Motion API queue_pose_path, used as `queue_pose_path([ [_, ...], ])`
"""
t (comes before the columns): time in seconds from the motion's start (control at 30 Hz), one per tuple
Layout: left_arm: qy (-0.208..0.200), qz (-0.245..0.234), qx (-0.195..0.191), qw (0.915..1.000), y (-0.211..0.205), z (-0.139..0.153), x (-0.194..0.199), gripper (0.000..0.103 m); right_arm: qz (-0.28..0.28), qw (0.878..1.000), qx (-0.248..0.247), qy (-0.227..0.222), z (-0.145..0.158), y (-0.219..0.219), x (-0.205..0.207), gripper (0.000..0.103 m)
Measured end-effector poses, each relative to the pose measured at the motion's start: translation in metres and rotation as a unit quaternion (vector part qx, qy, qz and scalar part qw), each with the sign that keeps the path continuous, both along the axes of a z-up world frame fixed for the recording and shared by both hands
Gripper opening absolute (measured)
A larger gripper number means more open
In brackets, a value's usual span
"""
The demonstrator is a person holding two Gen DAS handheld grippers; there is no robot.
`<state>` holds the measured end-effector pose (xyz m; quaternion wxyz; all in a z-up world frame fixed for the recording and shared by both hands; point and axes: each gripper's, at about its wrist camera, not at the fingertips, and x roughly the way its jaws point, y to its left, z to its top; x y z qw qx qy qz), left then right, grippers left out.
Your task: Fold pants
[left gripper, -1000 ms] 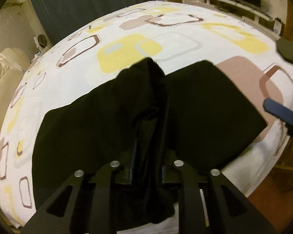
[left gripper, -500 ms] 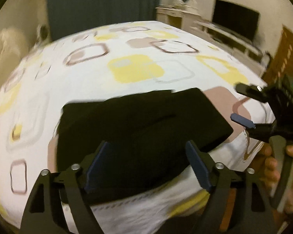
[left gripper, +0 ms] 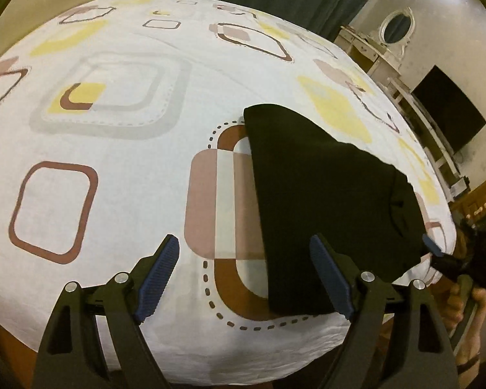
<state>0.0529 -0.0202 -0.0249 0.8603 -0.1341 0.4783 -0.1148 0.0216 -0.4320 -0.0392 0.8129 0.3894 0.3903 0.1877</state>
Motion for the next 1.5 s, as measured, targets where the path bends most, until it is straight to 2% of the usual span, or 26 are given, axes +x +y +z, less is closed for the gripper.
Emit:
queue_pose_path([
  [0.13, -0.003, -0.002, 0.002, 1.0, 0.001, -0.001, -0.003, 0.082, 0.016, 0.999, -0.028, 0.025, -0.009, 0.012, 0.018, 0.092],
  [0.3, 0.009, 0.003, -0.01, 0.9999, 0.009, -0.006, -0.002, 0.082, 0.038, 0.998, -0.02, 0.054, -0.021, 0.024, 0.036, 0.091],
  [0.37, 0.015, 0.007, -0.017, 0.9997, 0.012, -0.009, 0.001, 0.082, 0.049, 0.997, -0.023, 0.056, -0.021, 0.028, 0.038, 0.076],
  [0.4, 0.016, 0.009, -0.017, 0.9997, 0.013, -0.01, 0.001, 0.082, 0.062, 0.996, -0.03, 0.062, -0.022, 0.033, 0.04, 0.059],
  [0.43, 0.017, 0.009, -0.016, 0.9997, 0.013, -0.011, 0.001, 0.082, 0.075, 0.994, -0.037, 0.067, -0.024, 0.037, 0.041, 0.047],
  [0.5, 0.016, 0.009, -0.014, 0.9997, 0.012, -0.011, 0.0, 0.082, 0.099, 0.991, -0.054, 0.075, -0.026, 0.046, 0.043, 0.038],
  [0.53, 0.015, 0.009, -0.013, 0.9997, 0.012, -0.011, 0.0, 0.082, 0.105, 0.99, -0.062, 0.076, -0.026, 0.049, 0.044, 0.028],
  [0.6, 0.016, 0.01, -0.013, 0.9997, 0.012, -0.011, 0.0, 0.082, 0.115, 0.988, -0.071, 0.078, -0.024, 0.054, 0.045, 0.016],
  [0.7, 0.018, 0.011, -0.015, 0.9997, 0.013, -0.012, 0.001, 0.082, 0.12, 0.987, -0.089, 0.066, -0.014, 0.058, 0.041, 0.013],
  [0.9, 0.018, 0.009, -0.017, 0.9997, 0.013, -0.012, 0.001, 0.082, 0.121, 0.986, -0.111, 0.003, 0.037, 0.061, 0.031, 0.012],
  [1.1, 0.013, -0.013, -0.01, 0.9998, 0.005, -0.01, -0.003, 0.082, 0.098, 0.987, -0.123, -0.03, 0.073, 0.037, 0.026, 0.012],
  [1.27, 0.012, -0.027, -0.007, 0.9995, -0.003, -0.009, -0.008, 0.082, 0.075, 0.989, -0.127, -0.02, 0.069, 0.006, 0.027, 0.012],
  [1.5, 0.003, -0.04, -0.003, 0.9992, -0.014, -0.005, -0.012, 0.082, 0.049, 0.991, -0.122, 0.012, 0.036, -0.025, 0.03, 0.012],
])
